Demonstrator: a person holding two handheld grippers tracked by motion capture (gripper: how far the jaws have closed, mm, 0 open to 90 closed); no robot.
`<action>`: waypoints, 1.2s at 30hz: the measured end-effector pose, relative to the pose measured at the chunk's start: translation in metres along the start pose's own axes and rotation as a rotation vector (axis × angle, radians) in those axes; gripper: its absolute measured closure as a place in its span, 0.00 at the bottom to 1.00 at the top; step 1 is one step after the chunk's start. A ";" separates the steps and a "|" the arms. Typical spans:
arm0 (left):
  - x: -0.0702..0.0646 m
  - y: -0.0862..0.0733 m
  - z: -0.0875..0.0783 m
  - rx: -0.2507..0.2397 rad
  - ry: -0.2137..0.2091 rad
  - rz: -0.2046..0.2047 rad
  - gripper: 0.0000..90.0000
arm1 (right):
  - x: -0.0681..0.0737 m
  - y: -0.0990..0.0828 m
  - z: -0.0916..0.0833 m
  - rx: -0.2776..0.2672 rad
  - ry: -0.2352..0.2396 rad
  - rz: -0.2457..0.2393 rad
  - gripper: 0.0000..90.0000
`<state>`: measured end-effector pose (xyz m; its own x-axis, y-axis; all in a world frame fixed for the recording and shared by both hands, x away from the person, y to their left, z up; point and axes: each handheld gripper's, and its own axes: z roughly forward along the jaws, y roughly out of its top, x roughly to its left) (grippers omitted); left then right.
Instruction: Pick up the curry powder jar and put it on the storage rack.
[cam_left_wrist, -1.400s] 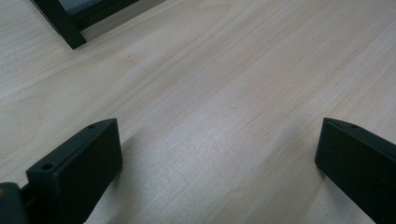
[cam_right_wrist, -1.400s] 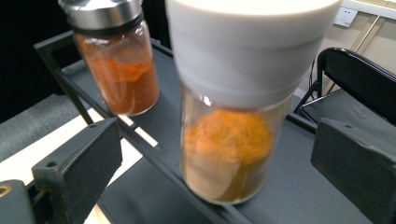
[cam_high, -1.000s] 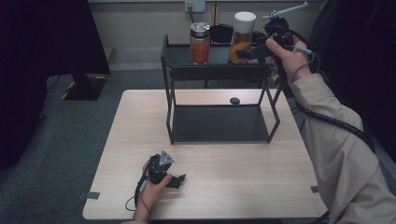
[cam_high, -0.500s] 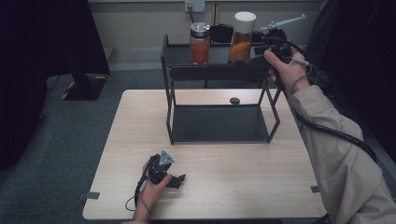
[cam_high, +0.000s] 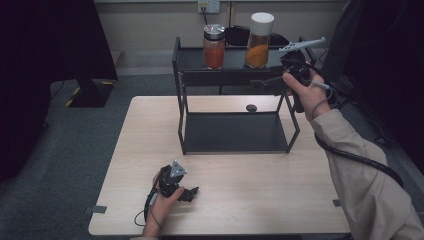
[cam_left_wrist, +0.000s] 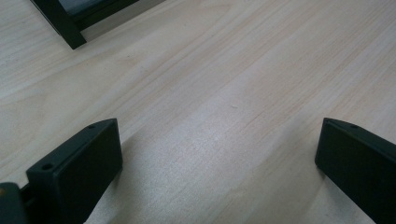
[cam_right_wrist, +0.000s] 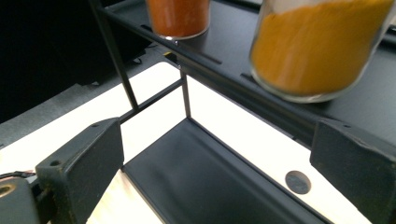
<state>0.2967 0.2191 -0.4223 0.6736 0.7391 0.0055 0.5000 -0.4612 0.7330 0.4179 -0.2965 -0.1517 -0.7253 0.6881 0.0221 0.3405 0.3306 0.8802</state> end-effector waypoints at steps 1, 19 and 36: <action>0.000 0.000 0.000 0.000 0.000 0.000 0.00 | 0.000 -0.002 0.001 0.002 0.004 -0.001 0.02; 0.000 0.000 0.000 -0.002 0.001 0.000 0.00 | 0.005 -0.038 0.013 -0.001 0.028 -0.016 0.02; 0.000 0.000 0.000 0.000 0.001 0.003 0.00 | 0.012 -0.072 0.024 0.024 0.048 -0.028 0.02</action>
<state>0.2967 0.2191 -0.4223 0.6744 0.7384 0.0080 0.4984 -0.4632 0.7328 0.3990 -0.2962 -0.2261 -0.7627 0.6464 0.0210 0.3336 0.3654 0.8690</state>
